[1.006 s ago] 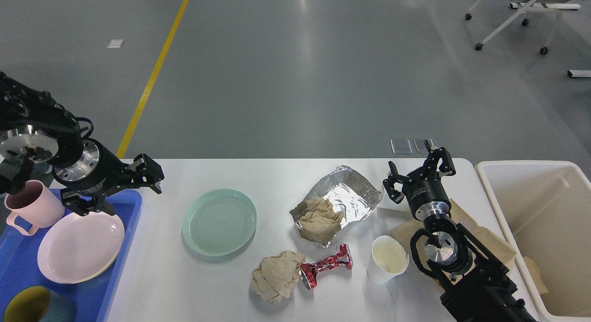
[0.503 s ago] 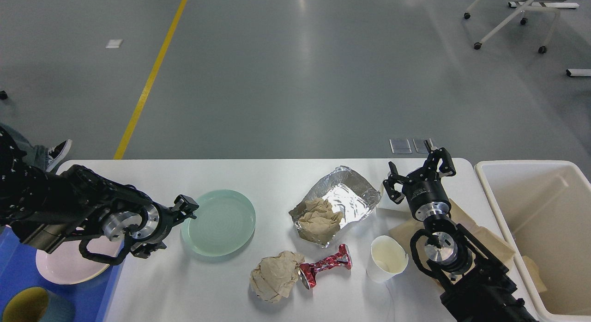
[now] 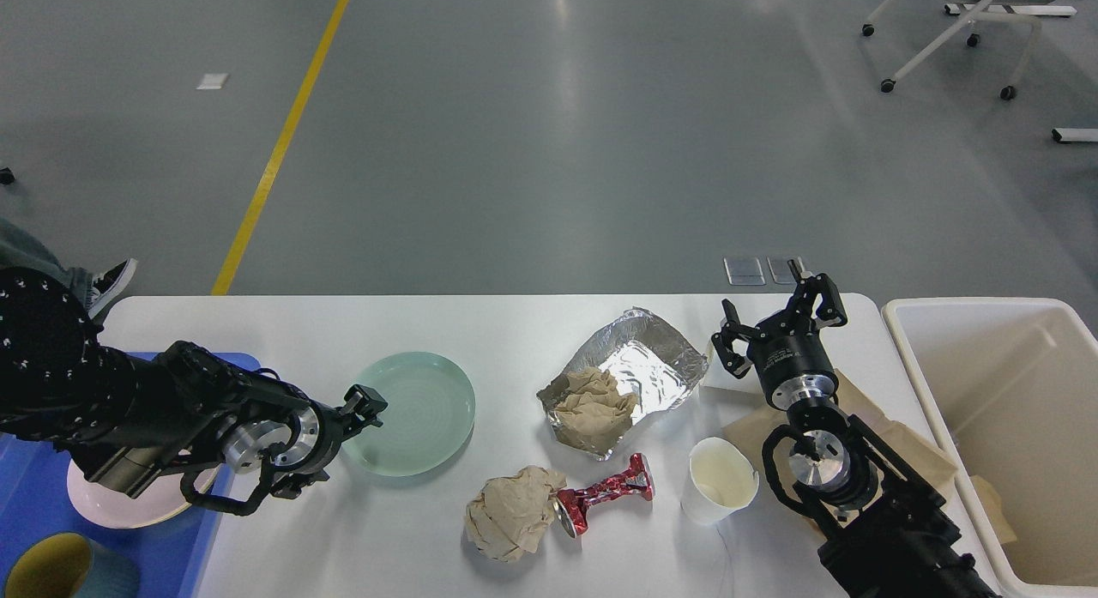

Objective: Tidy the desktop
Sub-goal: 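Lower the left gripper and grasp the rim of the light green plate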

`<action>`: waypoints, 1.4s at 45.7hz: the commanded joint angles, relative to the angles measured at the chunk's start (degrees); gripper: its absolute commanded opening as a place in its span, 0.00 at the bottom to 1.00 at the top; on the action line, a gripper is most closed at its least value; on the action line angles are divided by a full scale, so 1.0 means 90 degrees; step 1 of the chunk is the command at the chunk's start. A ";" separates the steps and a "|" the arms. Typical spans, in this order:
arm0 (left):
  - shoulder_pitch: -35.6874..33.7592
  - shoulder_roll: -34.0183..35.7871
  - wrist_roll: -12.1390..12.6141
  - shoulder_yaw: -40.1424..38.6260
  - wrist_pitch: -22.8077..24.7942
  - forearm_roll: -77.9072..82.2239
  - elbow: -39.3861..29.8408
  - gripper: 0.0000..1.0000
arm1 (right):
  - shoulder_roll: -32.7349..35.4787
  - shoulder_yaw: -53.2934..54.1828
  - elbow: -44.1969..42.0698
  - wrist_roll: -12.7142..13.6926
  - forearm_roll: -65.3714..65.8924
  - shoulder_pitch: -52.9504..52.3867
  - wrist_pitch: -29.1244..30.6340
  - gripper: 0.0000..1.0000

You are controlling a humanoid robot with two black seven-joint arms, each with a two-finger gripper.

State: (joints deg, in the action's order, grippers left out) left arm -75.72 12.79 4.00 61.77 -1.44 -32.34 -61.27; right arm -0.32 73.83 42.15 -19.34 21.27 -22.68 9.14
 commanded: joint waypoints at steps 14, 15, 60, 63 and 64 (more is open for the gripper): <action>0.0338 -0.0015 -0.0005 -0.0388 0.0403 -0.0001 0.0499 0.60 | 0.0007 0.0000 0.0004 0.0000 0.0000 0.0000 0.0000 1.00; 0.0338 -0.0015 -0.0005 -0.0388 0.0481 -0.0001 0.0508 0.57 | -0.0003 0.0000 0.0004 0.0000 0.0000 0.0000 0.0000 1.00; 0.0425 -0.0005 0.0083 -0.0379 0.0765 -0.0059 0.0518 0.25 | -0.0003 0.0000 0.0004 0.0000 0.0000 0.0000 0.0000 1.00; 0.0425 -0.0005 0.0083 -0.0379 0.0765 -0.0069 0.0518 0.24 | 0.0007 0.0000 0.0004 0.0000 0.0000 0.0000 0.0000 1.00; 0.0426 -0.0005 0.0083 -0.0379 0.0765 -0.0079 0.0518 0.23 | -0.0003 0.0000 0.0004 0.0000 0.0000 0.0000 0.0000 1.00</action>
State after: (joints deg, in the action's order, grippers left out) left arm -71.92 12.74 4.74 58.36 5.45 -32.87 -56.60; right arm -0.34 73.83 42.19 -19.34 21.27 -22.67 9.13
